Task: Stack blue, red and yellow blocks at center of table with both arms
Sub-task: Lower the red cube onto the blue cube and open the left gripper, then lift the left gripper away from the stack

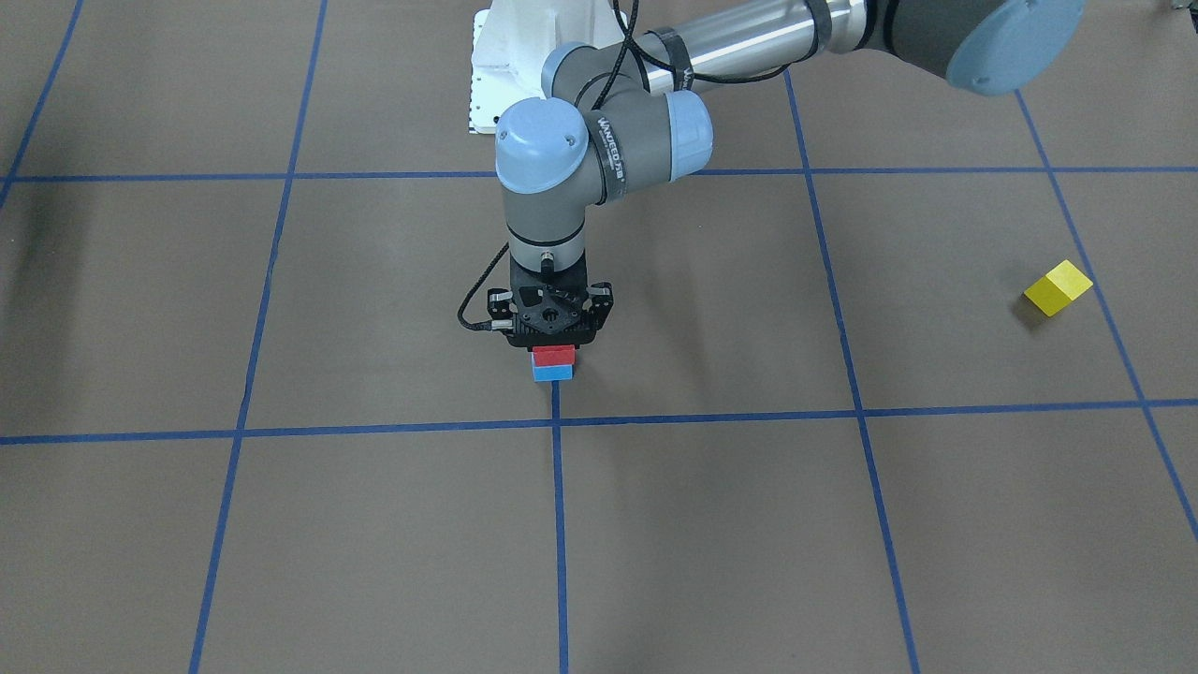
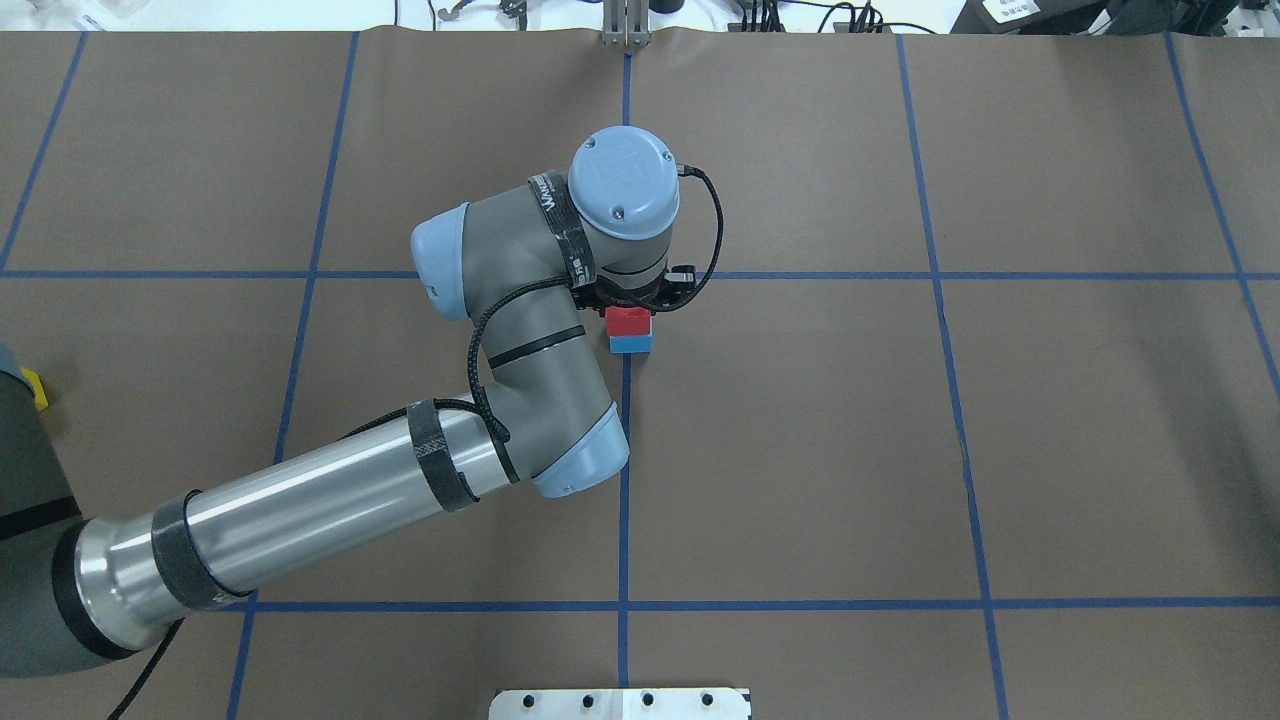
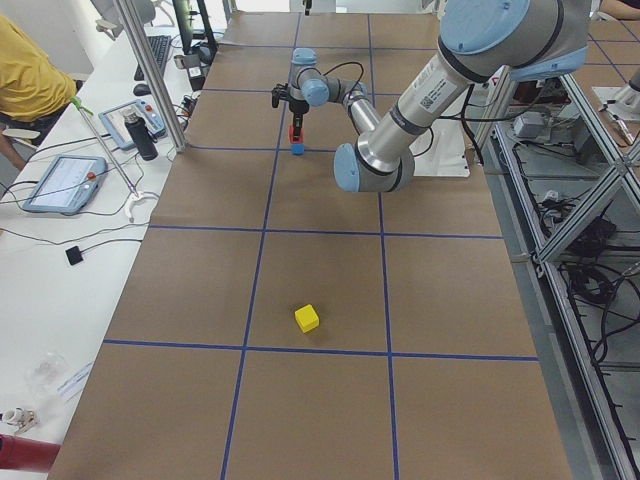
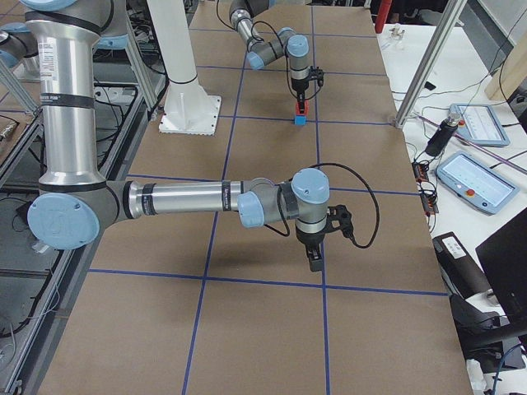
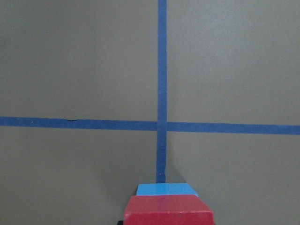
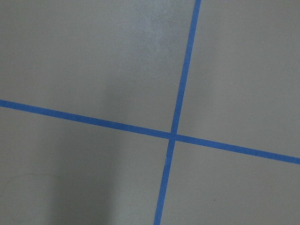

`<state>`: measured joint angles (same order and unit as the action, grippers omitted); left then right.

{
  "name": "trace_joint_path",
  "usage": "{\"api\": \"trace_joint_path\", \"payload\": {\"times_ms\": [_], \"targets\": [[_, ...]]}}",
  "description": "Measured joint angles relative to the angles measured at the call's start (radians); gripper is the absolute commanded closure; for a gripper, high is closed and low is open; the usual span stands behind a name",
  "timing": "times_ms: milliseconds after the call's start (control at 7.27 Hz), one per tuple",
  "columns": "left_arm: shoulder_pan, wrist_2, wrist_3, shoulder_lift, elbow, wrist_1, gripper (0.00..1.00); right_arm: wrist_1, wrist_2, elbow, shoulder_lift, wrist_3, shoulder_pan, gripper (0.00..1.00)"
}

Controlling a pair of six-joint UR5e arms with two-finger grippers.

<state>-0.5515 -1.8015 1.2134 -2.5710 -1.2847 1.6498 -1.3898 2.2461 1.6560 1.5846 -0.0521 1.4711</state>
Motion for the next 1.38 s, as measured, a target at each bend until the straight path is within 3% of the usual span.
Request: {"api": "trace_joint_path", "payload": {"times_ms": [550, 826, 1101, 1376], "targets": [[0.001, 0.02, -0.002, 0.002, 0.011, 0.03, 0.0, 0.0, 0.001, 0.0, -0.002, 0.0, 0.0, 0.01], [-0.01, 0.017, -0.038, 0.002, -0.03, 0.013, 0.0, 0.0, 0.001, 0.001, -0.003, -0.001, 0.0, 0.01], [-0.061, -0.026, -0.128, 0.033, -0.139, -0.07, 0.0, 0.001, 0.002, 0.001, -0.003, -0.005, 0.0, 0.01], [-0.152, -0.101, -0.309, 0.231, -0.375, -0.131, 0.0, 0.004, 0.002, 0.003, -0.003, -0.007, 0.0, 0.01]]}}
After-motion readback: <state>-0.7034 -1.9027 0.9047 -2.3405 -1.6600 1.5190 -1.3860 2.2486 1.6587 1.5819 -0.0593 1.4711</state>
